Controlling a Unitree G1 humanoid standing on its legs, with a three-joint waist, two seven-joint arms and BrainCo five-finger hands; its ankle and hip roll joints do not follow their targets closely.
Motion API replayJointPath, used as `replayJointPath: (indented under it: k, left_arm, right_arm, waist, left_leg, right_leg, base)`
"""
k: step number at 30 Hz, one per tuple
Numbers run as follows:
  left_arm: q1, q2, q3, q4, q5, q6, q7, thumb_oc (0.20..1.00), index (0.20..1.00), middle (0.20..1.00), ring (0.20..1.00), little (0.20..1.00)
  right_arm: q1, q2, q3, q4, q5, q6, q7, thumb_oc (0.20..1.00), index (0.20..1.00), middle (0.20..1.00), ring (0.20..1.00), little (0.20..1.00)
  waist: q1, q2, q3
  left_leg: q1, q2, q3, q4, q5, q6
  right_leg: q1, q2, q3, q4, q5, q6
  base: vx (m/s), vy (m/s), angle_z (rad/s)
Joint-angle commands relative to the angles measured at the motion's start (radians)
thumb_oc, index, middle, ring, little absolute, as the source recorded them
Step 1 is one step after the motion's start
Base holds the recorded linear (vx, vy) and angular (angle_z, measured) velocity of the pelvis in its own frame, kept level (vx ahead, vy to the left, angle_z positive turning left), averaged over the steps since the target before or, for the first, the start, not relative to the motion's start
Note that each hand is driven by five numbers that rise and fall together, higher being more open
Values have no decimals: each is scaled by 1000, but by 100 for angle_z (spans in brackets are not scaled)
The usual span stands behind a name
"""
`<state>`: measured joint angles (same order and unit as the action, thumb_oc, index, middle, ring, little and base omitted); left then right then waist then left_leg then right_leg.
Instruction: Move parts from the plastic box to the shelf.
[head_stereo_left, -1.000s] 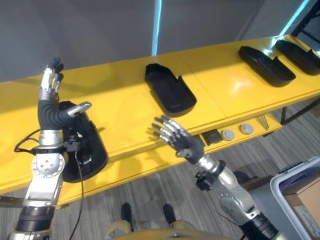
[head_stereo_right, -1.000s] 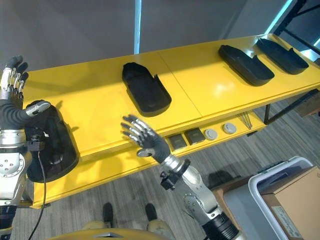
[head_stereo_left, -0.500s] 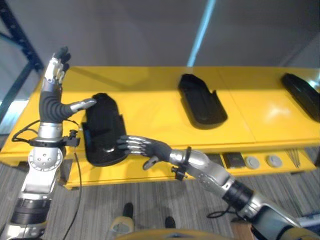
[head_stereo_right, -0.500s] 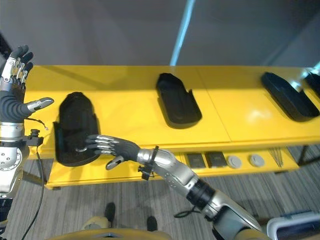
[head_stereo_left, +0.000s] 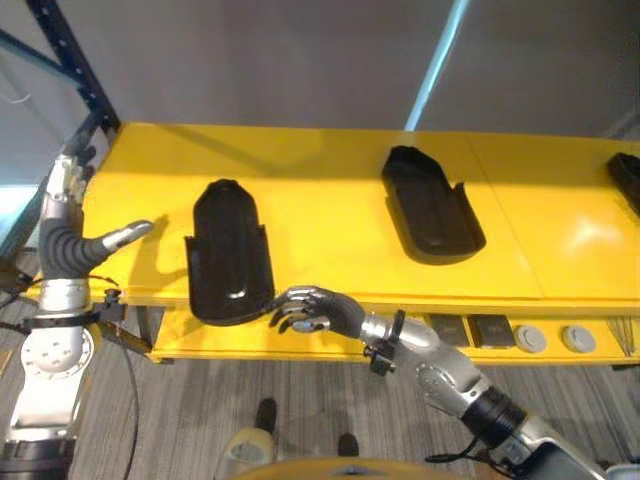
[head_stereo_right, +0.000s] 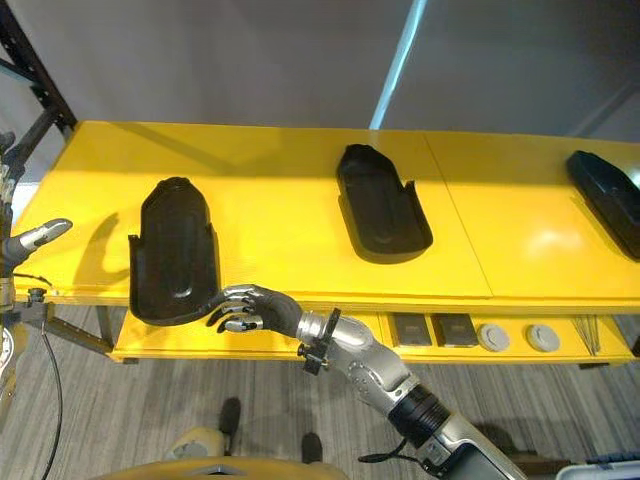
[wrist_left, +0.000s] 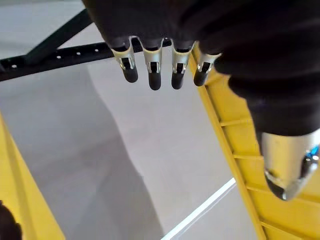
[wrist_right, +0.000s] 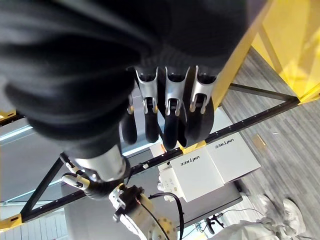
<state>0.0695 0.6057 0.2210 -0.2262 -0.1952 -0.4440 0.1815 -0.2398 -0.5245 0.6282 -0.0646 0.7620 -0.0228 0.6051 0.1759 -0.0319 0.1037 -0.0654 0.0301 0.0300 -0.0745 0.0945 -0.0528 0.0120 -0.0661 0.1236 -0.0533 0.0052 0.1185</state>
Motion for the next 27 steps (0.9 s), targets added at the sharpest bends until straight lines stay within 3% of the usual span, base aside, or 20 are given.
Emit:
replayJointPath:
  k: [1, 7, 17, 27]
  left_arm:
    - [-72, 22, -3, -9, -28, -33, 7, 1000, 1000, 1000, 1000, 1000]
    - [-104, 5, -43, 0, -22, -25, 4, 1000, 1000, 1000, 1000, 1000]
    - [-177, -5, -142, 33, -42, -26, 28, 1000, 1000, 1000, 1000, 1000]
    - [-190, 5, -173, 45, -3, -5, 55, 1000, 1000, 1000, 1000, 1000]
  right_arm:
    - [-32, 7, 30, -79, 75, -20, 53, 200, 200, 200, 200, 200]
    - [-41, 18, 78, -47, 61, 9, 77, 200, 200, 200, 200, 200]
    - [-142, 185, 210, 135, 136, 100, 80, 200, 200, 200, 200, 200]
    - [-149, 299, 213, 267, 176, 95, 28, 200, 200, 200, 200, 200]
  waist:
    - [5, -5, -25]
    - [-1, -1, -22]
    - [22, 13, -21]
    - [41, 24, -22]
  left_leg:
    - [29, 21, 43, 165, -224, -6]
    - [32, 23, 45, 161, -225, -8]
    - [25, 17, 34, 150, -218, -6]
    - [17, 10, 23, 148, -217, -1]
  right_leg:
    - [-55, -27, -6, 149, -144, 60]
    - [-60, -26, -7, 157, -152, 58]
    - [-67, -35, -20, 159, -151, 56]
    - [-71, -42, -27, 163, -148, 57]
  base:
    - [0, 0, 0]
    - [1, -2, -1]
    - [5, 4, 2]
    - [4, 9, 4]
